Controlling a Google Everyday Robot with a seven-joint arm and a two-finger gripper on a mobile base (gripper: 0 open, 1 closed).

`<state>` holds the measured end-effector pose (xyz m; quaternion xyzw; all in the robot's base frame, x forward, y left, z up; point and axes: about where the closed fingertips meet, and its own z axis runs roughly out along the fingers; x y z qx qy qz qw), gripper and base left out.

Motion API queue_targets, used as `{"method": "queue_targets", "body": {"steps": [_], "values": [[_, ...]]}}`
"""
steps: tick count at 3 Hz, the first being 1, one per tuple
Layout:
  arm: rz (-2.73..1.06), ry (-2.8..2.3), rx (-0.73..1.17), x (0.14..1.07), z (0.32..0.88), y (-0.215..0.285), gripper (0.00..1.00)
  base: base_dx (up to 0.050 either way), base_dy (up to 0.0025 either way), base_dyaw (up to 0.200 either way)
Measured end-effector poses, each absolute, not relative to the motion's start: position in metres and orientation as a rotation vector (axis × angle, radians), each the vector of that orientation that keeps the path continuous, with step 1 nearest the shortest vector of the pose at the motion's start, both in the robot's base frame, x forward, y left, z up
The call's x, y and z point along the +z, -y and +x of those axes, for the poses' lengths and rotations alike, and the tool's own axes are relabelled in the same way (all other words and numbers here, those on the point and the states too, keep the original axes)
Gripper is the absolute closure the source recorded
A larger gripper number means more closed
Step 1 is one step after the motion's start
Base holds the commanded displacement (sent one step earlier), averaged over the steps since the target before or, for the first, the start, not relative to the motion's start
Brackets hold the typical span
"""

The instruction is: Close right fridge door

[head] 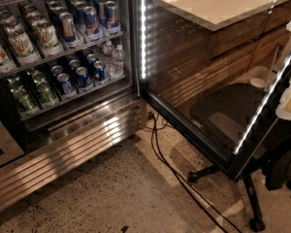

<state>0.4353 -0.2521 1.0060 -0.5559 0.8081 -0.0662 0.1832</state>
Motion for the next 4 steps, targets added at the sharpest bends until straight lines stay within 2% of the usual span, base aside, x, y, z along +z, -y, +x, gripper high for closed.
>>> {"method": "queue_targets", "body": {"steps": [2, 4], "values": [[-1.477, -2.321, -0.208, 1.013, 0.425, 0.271, 0.00, 0.000, 0.00000, 0.000], [-1.256, -2.366, -0.290, 1.042, 0.372, 0.302, 0.00, 0.000, 0.00000, 0.000]]}}
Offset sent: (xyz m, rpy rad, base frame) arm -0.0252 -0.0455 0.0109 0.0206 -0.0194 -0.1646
